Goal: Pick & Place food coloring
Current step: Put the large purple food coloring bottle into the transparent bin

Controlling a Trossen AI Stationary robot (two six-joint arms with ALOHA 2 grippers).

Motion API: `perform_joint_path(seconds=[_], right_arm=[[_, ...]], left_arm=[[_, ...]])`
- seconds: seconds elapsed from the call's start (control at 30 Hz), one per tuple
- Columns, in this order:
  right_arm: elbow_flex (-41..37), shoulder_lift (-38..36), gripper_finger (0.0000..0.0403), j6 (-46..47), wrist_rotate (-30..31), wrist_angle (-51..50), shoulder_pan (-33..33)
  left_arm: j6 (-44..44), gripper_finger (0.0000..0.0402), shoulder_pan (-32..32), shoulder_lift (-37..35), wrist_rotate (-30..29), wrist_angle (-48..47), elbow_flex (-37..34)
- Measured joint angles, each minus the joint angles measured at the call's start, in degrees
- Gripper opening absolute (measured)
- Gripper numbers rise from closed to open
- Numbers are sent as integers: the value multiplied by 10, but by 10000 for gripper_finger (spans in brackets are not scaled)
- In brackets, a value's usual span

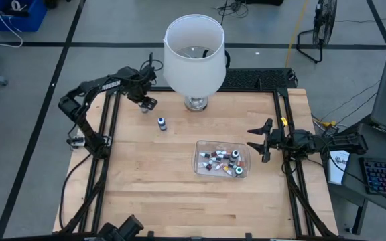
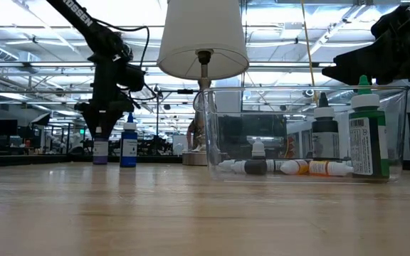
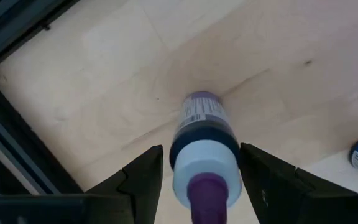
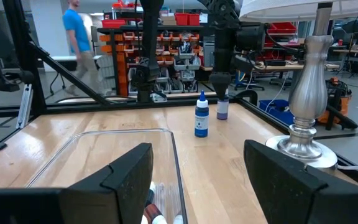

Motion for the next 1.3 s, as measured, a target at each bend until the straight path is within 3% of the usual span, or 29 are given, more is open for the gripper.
perform_joint_path(seconds=[0.3, 0.5, 0.8, 0.93, 1.1, 1.3], right_arm=[[0, 0, 238, 0, 0, 0, 0], [0, 0, 238, 0, 0, 0, 0], [0, 0, 238, 0, 0, 0, 0], [0, 0, 238, 0, 0, 0, 0], [0, 0, 238, 0, 0, 0, 0], [0, 0, 238, 0, 0, 0, 0]], left_arm=[[1, 208, -9, 0, -27, 0, 0], [-3, 140, -27, 0, -55, 0, 0], [-22, 140, -91, -46, -75, -9, 15], [-51, 140, -162, -111, -52, -35, 51], [-101, 140, -318, -173, -30, -35, 122], [-111, 140, -495, -169, -107, -29, 210]])
